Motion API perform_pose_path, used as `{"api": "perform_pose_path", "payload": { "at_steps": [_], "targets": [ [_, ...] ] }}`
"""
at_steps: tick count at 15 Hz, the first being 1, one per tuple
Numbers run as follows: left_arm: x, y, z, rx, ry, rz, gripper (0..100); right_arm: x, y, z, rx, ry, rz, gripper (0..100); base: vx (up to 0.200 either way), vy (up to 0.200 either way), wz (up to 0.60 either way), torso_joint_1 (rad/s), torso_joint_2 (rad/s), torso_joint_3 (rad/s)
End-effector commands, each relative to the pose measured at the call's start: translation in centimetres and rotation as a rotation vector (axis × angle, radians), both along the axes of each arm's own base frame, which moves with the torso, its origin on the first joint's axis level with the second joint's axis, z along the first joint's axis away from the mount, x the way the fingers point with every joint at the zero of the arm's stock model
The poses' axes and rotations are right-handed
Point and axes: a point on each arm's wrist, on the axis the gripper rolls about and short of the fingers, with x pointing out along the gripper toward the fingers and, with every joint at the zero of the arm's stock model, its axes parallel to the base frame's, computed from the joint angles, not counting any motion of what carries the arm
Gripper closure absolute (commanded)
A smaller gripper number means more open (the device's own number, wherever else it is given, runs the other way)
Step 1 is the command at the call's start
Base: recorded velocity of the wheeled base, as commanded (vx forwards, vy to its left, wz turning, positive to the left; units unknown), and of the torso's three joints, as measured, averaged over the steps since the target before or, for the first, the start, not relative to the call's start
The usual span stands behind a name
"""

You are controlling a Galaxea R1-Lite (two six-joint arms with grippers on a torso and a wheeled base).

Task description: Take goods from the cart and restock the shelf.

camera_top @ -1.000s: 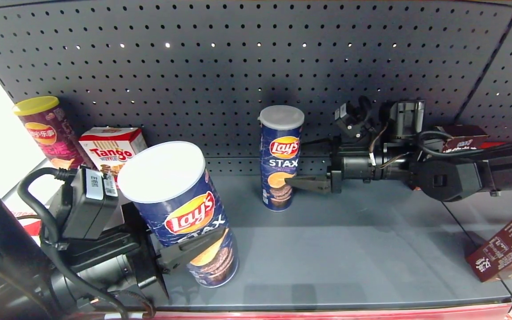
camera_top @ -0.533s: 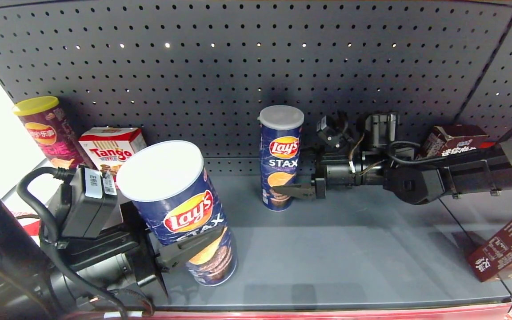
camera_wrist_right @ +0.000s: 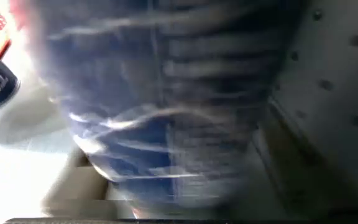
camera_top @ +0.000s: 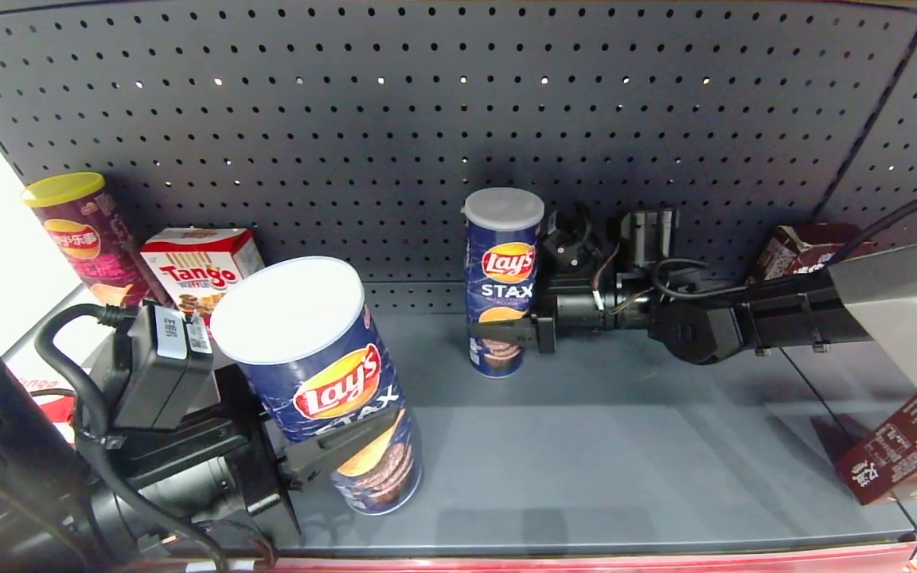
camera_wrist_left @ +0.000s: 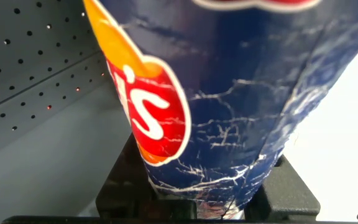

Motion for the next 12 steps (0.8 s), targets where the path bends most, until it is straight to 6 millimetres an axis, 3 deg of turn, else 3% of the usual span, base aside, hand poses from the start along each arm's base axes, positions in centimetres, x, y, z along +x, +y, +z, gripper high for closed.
{"api": "perform_pose_path", "payload": {
  "at_steps": [1,4,7,10,12],
  "targets": [
    [0.0,0.0,0.0,0.000,0.001,0.001,100,0.0,0.8,-0.5,0.000,0.003,0.006,100,0.000,0.000,0.00,0.000,0.00,0.000],
    [0.0,0.0,0.0,0.000,0.001,0.003,100,-0.1,0.8,-0.3,0.002,-0.003,0.003,100,0.000,0.000,0.00,0.000,0.00,0.000],
    [0.1,0.0,0.0,-0.001,-0.002,0.005,100,-1.7,0.0,1.9,0.020,-0.036,0.003,100,0.000,0.000,0.00,0.000,0.00,0.000],
    [0.0,0.0,0.0,-0.001,-0.002,0.006,100,-5.1,-1.1,3.7,0.020,-0.035,0.021,100,0.000,0.000,0.00,0.000,0.00,0.000],
    [0.0,0.0,0.0,0.000,0.001,0.015,100,-7.9,-1.5,3.6,0.024,-0.039,0.047,100,0.000,0.000,0.00,0.000,0.00,0.000]
  ]
}}
